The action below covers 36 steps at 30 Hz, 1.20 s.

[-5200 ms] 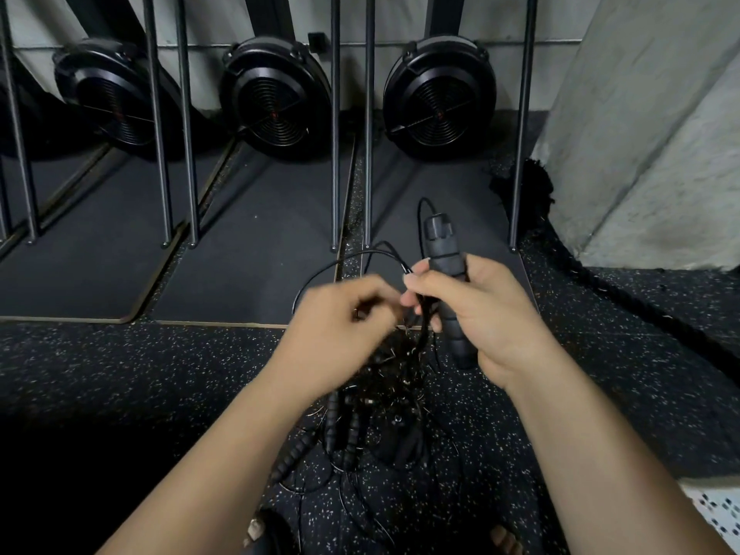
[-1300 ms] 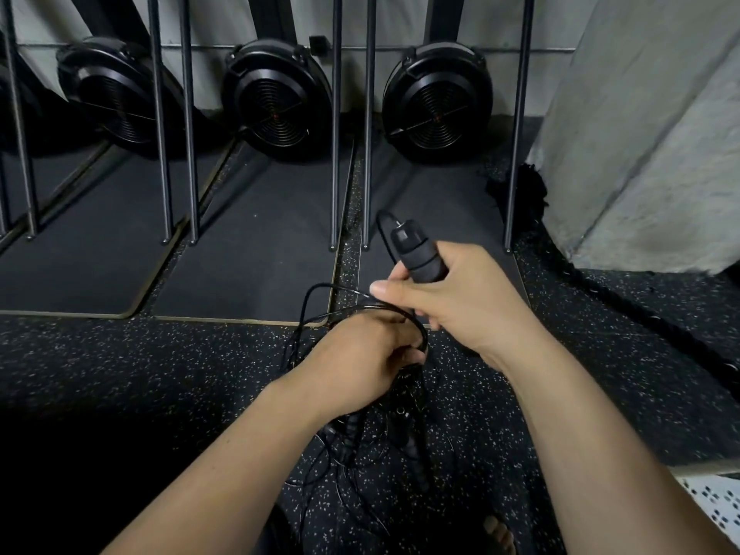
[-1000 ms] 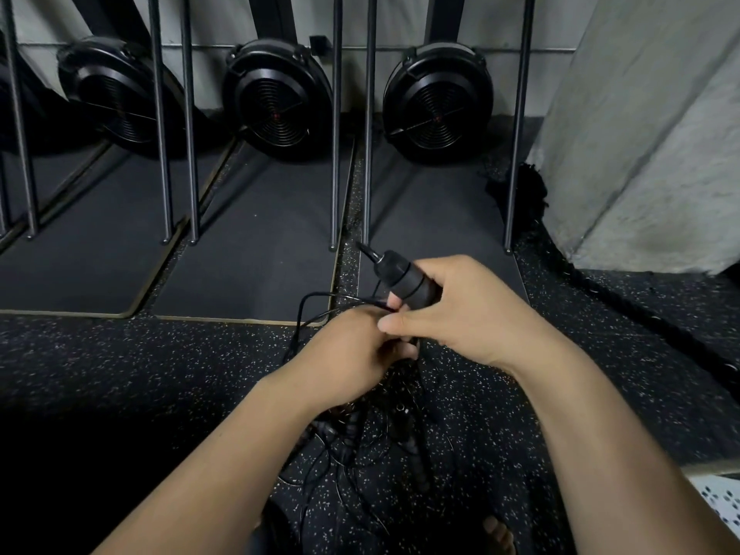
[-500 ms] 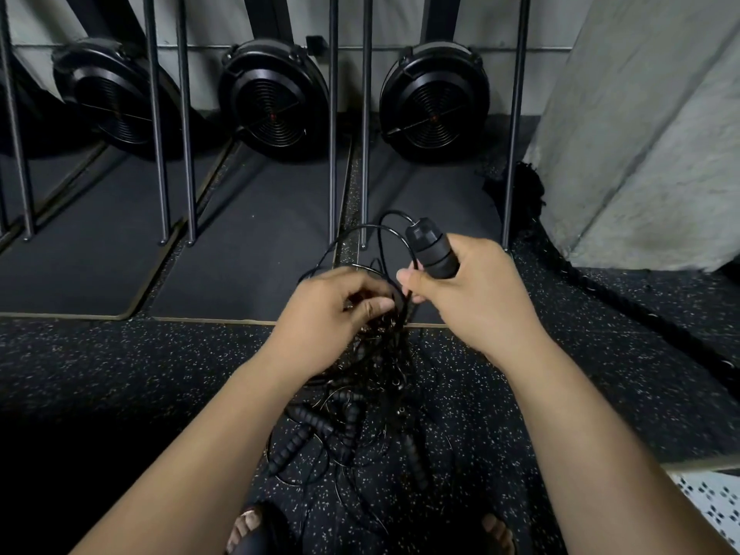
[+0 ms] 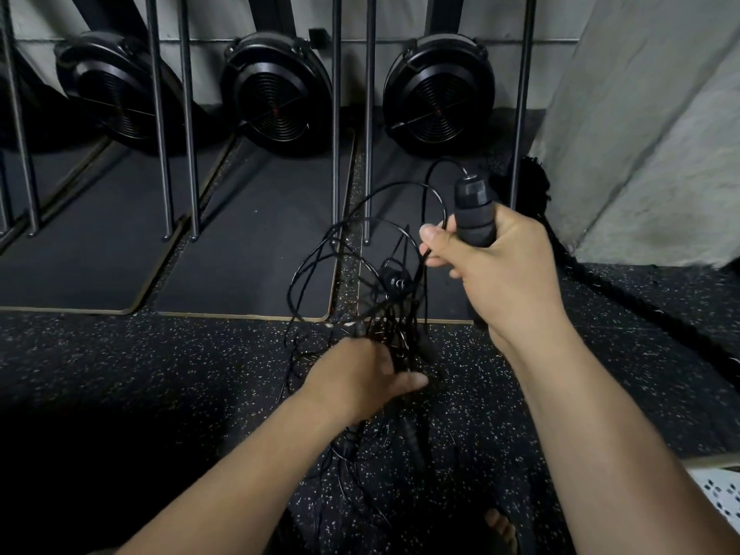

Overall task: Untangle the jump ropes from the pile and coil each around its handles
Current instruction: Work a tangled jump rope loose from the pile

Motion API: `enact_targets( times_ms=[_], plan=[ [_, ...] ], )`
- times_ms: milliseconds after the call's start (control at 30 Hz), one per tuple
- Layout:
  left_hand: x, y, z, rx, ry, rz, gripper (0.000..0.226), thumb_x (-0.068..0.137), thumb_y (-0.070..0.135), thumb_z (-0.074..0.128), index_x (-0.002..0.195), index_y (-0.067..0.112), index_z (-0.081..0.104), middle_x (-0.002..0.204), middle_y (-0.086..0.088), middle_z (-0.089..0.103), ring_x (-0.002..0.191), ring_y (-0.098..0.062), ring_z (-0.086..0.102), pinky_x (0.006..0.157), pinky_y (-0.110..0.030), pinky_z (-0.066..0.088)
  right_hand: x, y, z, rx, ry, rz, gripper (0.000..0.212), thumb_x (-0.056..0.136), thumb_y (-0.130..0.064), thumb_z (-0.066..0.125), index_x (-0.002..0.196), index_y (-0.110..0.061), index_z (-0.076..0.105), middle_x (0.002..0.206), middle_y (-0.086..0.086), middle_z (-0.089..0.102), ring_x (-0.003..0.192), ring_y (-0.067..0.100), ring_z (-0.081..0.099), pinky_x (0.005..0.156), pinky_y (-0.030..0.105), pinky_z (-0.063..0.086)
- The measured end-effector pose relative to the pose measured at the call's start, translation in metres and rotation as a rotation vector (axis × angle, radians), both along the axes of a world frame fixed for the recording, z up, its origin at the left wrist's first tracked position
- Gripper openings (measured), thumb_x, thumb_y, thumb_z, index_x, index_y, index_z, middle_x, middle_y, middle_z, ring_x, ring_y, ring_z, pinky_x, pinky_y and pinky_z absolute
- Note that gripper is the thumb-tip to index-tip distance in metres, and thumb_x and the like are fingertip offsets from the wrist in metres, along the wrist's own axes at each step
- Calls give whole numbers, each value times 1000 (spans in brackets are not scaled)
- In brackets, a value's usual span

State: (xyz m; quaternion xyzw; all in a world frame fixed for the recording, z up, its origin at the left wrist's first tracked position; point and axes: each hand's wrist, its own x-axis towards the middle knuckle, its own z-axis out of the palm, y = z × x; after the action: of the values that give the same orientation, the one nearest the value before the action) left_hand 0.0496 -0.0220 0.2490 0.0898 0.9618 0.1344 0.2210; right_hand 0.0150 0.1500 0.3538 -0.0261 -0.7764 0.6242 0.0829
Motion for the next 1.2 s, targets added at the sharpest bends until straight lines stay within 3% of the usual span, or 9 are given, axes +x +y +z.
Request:
enact_targets(
  times_ms=[67, 200, 333, 533, 700, 900, 1033, 1100, 1200],
  plan=[
    [-3, -2, -23, -24, 49, 148, 82, 74, 97, 48, 95, 19, 54, 78, 5, 62, 72, -16, 67, 55, -32, 51, 1, -1, 4, -40, 7, -11, 16, 91, -20, 86, 87, -19, 71, 82, -4, 81, 74, 13, 79, 70, 27, 54],
    [-1, 4, -45, 225, 47, 282, 108, 59, 98, 62, 130, 19, 44, 124, 0, 62, 102, -20, 65, 83, -39, 60, 4, -3, 10, -105, 6, -21, 18, 92, -20, 85, 84, -22, 70, 82, -2, 81, 75, 16, 79, 64, 25, 55],
    [3, 16, -51, 444, 87, 319, 110, 58, 99, 69, 137, 28, 40, 137, 0, 62, 120, -21, 63, 98, -44, 59, 5, -4, 11, -150, -7, -43, 18, 92, -22, 86, 86, -21, 69, 84, 0, 81, 77, 18, 80, 65, 28, 54],
    [-2, 10, -61, 487, 131, 353, 64, 87, 49, 85, 135, 34, 44, 119, 8, 74, 102, -13, 72, 87, -28, 60, 4, -2, 12, -184, -9, -75, 19, 91, -22, 86, 85, -22, 68, 84, 1, 81, 78, 20, 80, 63, 25, 53],
    [-6, 3, -63, 604, 128, 343, 61, 84, 73, 73, 126, 31, 62, 128, 4, 63, 124, -16, 59, 103, -31, 52, 5, -5, 12, -185, -9, -68, 19, 91, -23, 86, 86, -22, 68, 84, 0, 81, 77, 19, 80, 61, 23, 53],
    [-14, 3, -49, 745, 213, 471, 36, 104, 54, 60, 91, 22, 69, 67, 6, 66, 56, -13, 59, 56, -31, 50, 5, -4, 12, -195, -19, -50, 17, 92, -23, 86, 92, -19, 69, 89, 4, 82, 78, 18, 80, 62, 22, 54],
    [-15, 0, -48, 862, 162, 588, 26, 114, 34, 46, 111, 24, 70, 99, 11, 78, 93, -6, 72, 82, -18, 54, 3, 0, 11, -127, 20, -57, 15, 93, -21, 84, 90, -20, 69, 87, 1, 81, 80, 16, 80, 65, 26, 56],
    [-16, -1, -40, 898, 163, 574, 25, 115, 26, 44, 113, 25, 68, 102, 11, 76, 89, 2, 68, 78, -8, 50, 2, 3, 12, -107, 42, -82, 15, 94, -21, 83, 89, -22, 69, 86, -1, 81, 80, 14, 80, 64, 25, 56],
    [-20, -3, -36, 963, 141, 548, 24, 114, 26, 46, 110, 24, 70, 87, 10, 74, 73, 3, 64, 66, -17, 52, 1, 7, 12, -92, 55, -97, 17, 95, -20, 82, 88, -23, 68, 86, -2, 81, 79, 13, 80, 66, 25, 57]
  ],
)
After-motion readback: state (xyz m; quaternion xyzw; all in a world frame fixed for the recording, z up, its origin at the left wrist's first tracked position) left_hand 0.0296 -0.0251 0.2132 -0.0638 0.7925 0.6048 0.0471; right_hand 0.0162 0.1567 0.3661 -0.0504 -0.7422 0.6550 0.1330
